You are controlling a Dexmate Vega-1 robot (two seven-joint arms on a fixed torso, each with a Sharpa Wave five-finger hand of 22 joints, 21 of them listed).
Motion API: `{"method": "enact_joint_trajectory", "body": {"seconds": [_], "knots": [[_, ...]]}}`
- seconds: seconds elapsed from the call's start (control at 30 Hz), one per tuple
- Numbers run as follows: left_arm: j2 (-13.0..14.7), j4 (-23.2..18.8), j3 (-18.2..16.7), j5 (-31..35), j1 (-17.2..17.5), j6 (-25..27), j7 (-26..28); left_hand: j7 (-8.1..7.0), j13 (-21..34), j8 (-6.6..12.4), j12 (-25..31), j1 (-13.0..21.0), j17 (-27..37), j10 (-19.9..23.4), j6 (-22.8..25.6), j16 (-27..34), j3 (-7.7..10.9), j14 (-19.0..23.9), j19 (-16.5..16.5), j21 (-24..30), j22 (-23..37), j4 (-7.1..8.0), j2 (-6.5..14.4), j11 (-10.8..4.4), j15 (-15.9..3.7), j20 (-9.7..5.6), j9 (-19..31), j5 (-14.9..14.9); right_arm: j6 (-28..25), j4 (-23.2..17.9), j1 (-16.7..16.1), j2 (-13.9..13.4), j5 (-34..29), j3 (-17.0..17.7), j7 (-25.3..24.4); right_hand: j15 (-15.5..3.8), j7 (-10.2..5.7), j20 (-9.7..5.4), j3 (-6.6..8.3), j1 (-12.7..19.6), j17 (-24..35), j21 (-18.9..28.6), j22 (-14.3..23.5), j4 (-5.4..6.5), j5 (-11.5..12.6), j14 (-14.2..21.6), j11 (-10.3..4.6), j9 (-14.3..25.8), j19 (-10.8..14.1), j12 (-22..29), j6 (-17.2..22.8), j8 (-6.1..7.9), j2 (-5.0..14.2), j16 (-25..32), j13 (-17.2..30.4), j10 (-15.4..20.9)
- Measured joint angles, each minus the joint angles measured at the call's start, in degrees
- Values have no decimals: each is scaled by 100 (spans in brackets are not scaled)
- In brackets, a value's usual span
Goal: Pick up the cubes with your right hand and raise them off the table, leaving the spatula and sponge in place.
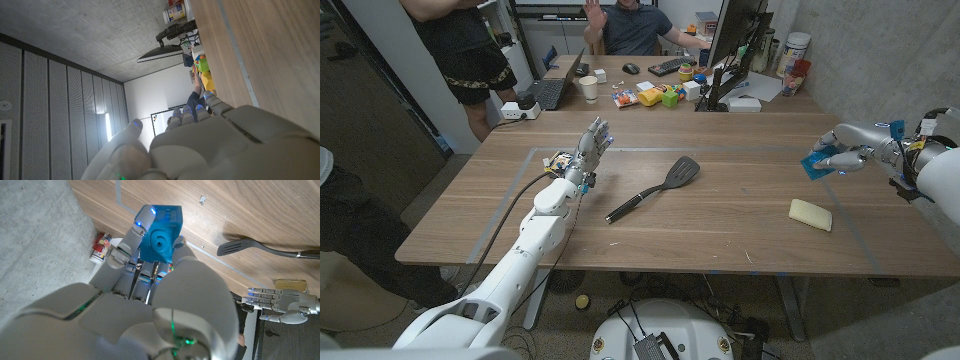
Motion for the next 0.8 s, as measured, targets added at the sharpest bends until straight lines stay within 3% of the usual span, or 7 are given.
{"method": "enact_joint_trajectory", "body": {"seconds": [0.13,0.27,0.3,0.43,0.47,0.8], "knots": [[19,-56,0,-15,34,-1,34,0,0,0,0,0,0,0,0,0,0,0,0,0,0,0,0,0,0,0,0,0,139,-105,58,279,-62,134,-23,0,0,0,0,0,10,-11,-1,0,-2,0,0,2,0,-9,0,-27,0,0,1,0],[49,-131,5,-15,81,-1,34,0,0,0,0,0,0,0,0,0,0,0,0,0,0,0,0,0,0,0,0,0,308,-105,58,279,-134,134,-86,0,0,0,0,0,19,-10,-2,0,-3,0,0,3,0,-9,0,-39,0,-1,2,-1],[53,-153,7,-28,95,-1,93,0,0,0,0,0,0,0,0,0,0,0,0,0,0,0,0,0,0,0,0,0,359,-177,88,483,-152,243,-106,10,0,0,0,0,21,-10,-2,0,-3,10,0,3,0,-9,0,-39,0,-1,2,-1],[81,-222,15,-31,138,-1,109,0,0,0,0,0,0,0,0,0,0,0,0,0,0,0,0,0,0,0,0,0,489,-199,98,549,-206,277,-167,22,-10,11,0,0,26,-10,-5,0,-5,39,-7,4,11,-10,53,-46,0,-2,5,7],[88,-249,16,-31,157,-1,109,0,0,0,0,0,0,0,0,0,0,0,0,0,0,0,0,0,0,0,0,0,551,-253,135,731,-224,375,-188,21,-12,11,0,0,26,-10,-5,0,-5,40,-9,4,11,-10,58,-48,0,-2,6,34],[169,-453,29,-65,275,32,289,0,0,0,0,0,0,0,0,0,-48,0,0,0,0,1,0,0,0,0,0,0,888,-285,240,999,-248,508,-239,12,-1,18,10,8,26,-9,-5,10,-15,70,9,4,18,-31,83,-43,-8,-17,7,73]]}}
